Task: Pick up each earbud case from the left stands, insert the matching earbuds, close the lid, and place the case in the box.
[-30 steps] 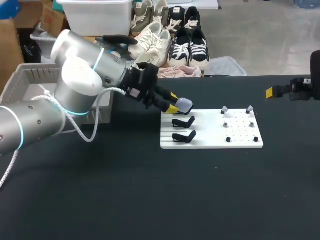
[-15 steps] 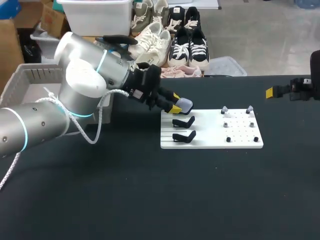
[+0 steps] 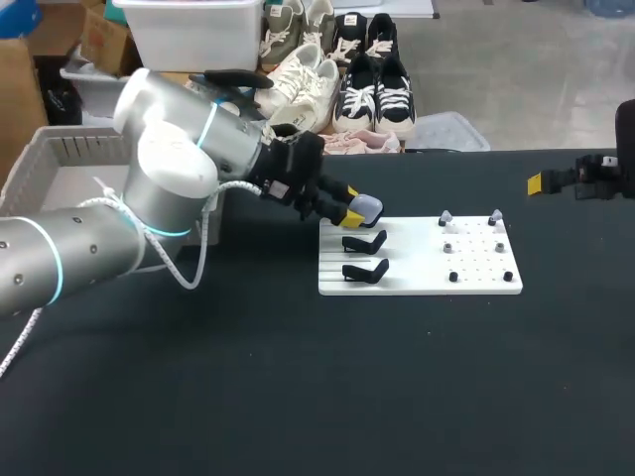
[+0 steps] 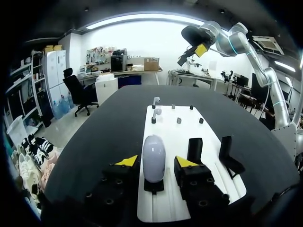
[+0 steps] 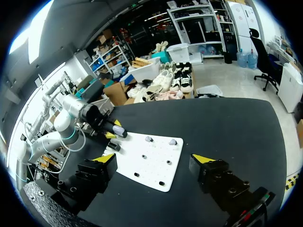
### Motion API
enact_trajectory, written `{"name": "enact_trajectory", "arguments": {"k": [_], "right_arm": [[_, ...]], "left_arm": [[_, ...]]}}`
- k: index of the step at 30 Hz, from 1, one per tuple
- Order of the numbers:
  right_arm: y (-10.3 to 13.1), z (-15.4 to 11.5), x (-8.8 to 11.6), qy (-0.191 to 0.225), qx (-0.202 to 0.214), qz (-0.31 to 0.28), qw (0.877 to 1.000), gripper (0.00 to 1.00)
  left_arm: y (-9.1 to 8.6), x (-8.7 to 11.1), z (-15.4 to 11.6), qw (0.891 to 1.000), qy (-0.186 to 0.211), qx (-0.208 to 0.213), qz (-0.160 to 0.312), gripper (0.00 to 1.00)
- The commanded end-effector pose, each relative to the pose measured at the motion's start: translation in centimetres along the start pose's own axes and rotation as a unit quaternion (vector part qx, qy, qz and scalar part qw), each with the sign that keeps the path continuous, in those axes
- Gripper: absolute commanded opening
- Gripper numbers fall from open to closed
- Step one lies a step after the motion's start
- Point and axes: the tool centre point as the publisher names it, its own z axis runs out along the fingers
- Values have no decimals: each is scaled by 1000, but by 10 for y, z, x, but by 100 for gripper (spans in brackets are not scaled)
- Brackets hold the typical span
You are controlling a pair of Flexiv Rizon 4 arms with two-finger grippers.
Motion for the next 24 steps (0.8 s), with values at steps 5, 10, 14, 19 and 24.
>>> {"name": "enact_trajectory", "arguments": {"k": [5,10,14,19,24], "right_arm": [[-1,0,0,1,-2,-1,1000,100],[-1,0,0,1,-2,-1,1000,100],[-1,0,0,1,-2,-1,1000,100],[-1,0,0,1,-2,-1,1000,100],[-1,0,0,1,-2,-1,1000,100]], "left_arm": [[4,2,5,1000,-1,-3,-1,0],[1,2,-3,1000,-5,-6,-2,0],[-6,-2,-18,1000,-20,-16,-10,0],[-22,-16,-46,998,-51,-27,-28,0],[-54,-43,-70,994,-108,-35,-9,0]]}}
